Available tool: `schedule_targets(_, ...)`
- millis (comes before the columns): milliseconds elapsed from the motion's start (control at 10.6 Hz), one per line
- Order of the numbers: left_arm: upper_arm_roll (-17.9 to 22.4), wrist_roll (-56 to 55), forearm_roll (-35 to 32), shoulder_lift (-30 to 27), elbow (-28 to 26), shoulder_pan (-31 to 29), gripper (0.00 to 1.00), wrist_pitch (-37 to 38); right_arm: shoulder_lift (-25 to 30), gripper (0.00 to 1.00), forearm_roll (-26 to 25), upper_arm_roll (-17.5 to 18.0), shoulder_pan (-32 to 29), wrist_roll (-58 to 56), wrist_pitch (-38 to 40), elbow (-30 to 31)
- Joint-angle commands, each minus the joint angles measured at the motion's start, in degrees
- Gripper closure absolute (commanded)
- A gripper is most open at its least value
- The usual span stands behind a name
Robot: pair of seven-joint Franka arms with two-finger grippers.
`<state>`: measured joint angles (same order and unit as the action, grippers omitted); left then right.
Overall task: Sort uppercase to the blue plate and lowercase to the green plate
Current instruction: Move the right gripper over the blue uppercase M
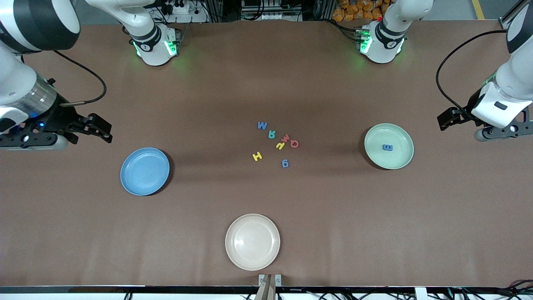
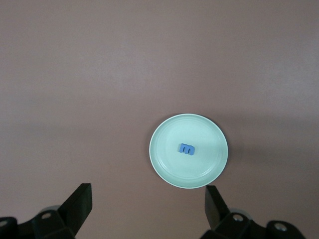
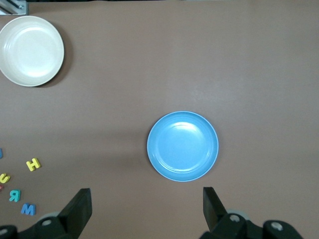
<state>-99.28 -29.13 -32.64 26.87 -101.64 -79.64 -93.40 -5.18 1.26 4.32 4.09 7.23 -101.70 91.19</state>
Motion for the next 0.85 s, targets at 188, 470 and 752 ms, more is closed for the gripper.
schedule_targets(188,-1.62,1.0,1.53,-1.12,1.36,-0.69,0.0,1.99,-2.2,0.02,0.41,5.16,0.57,6.11,-1.65,-0.31)
schedule_targets(470,-2.68,0.74,1.35,-1.12,1.36,-0.69,0.0,2.08,-2.64,0.02,0.41,5.96,0.92,6.39,-2.36,-0.22)
schedule_targets(752,-2.68,0.74,1.35,-1.56,1.36,-0.17,0.0,2.08,-2.99,0.02,0.41,6.05,0.66,6.3,-2.27,-0.22)
